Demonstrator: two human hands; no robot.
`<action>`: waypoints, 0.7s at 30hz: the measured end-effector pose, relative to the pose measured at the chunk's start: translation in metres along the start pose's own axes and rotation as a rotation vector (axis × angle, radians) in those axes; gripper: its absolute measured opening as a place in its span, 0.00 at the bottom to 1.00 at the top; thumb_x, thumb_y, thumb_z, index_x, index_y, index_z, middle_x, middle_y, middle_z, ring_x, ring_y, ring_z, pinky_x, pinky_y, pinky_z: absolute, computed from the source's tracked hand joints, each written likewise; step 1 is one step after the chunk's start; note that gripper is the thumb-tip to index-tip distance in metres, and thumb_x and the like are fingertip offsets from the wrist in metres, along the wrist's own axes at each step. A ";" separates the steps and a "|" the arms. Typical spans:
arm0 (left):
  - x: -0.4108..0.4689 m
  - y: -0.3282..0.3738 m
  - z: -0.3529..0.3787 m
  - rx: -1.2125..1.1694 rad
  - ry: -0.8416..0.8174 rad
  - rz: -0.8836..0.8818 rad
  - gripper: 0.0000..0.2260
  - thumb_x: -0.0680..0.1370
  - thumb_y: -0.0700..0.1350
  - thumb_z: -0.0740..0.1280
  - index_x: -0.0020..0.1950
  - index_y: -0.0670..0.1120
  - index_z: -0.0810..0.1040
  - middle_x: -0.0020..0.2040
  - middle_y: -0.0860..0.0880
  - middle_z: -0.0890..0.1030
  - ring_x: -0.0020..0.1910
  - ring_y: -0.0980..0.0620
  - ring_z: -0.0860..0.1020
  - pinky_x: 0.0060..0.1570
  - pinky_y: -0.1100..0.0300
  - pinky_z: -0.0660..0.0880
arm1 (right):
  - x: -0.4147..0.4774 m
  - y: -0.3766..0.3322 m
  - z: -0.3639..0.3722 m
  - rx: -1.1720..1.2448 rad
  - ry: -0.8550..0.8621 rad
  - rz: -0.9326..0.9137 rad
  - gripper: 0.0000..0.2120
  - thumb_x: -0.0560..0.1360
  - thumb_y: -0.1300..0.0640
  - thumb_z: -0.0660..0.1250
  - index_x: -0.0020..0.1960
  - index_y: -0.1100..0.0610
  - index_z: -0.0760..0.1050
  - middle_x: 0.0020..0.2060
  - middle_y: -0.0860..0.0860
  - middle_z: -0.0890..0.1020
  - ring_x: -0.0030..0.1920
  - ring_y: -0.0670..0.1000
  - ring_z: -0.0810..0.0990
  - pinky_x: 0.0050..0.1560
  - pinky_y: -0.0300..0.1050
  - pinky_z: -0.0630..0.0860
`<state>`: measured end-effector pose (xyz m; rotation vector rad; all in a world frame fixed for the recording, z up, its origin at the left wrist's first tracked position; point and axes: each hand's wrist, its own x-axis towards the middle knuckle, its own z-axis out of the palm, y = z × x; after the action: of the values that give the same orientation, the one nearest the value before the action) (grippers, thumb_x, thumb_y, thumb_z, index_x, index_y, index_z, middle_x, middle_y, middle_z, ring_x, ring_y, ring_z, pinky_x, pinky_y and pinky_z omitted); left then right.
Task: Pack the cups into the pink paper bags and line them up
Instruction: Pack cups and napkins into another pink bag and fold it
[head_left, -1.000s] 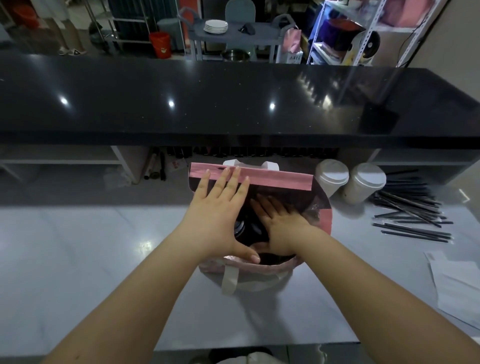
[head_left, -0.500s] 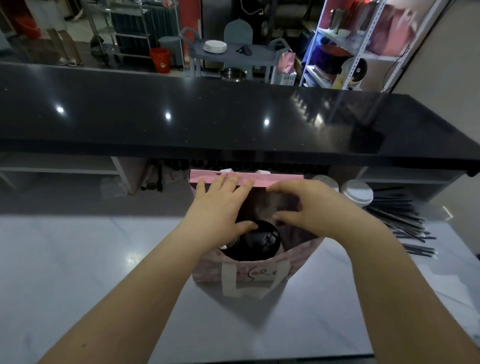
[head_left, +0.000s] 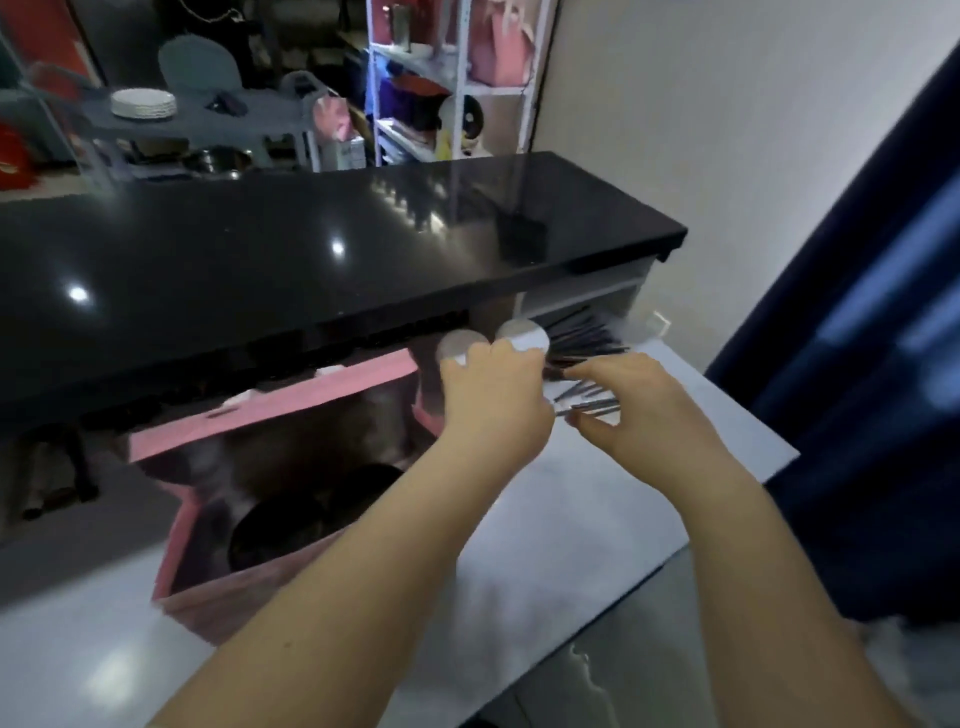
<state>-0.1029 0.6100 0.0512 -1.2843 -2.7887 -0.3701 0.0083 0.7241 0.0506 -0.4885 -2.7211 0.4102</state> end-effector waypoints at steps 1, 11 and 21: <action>0.003 0.011 0.007 -0.028 -0.007 0.028 0.16 0.79 0.51 0.62 0.66 0.51 0.71 0.61 0.46 0.74 0.62 0.43 0.70 0.58 0.46 0.65 | -0.009 0.008 -0.003 -0.008 0.018 0.035 0.18 0.71 0.56 0.75 0.60 0.51 0.79 0.55 0.44 0.81 0.58 0.46 0.71 0.56 0.34 0.64; 0.004 0.052 0.107 -0.129 -0.220 0.042 0.16 0.78 0.48 0.61 0.66 0.50 0.72 0.62 0.47 0.72 0.63 0.43 0.67 0.58 0.49 0.63 | -0.062 0.094 0.031 0.004 -0.166 0.313 0.19 0.75 0.50 0.70 0.66 0.47 0.74 0.63 0.42 0.76 0.67 0.45 0.66 0.64 0.40 0.63; 0.072 0.070 0.202 -0.189 -0.338 -0.176 0.21 0.79 0.49 0.62 0.72 0.53 0.68 0.68 0.49 0.69 0.68 0.45 0.65 0.63 0.50 0.64 | 0.020 0.189 0.101 0.125 -0.445 0.080 0.18 0.76 0.54 0.68 0.65 0.50 0.75 0.62 0.46 0.78 0.66 0.49 0.69 0.65 0.47 0.67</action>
<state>-0.0857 0.7551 -0.1208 -1.2418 -3.2340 -0.4758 0.0052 0.8794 -0.0984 -0.5248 -3.0764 0.7888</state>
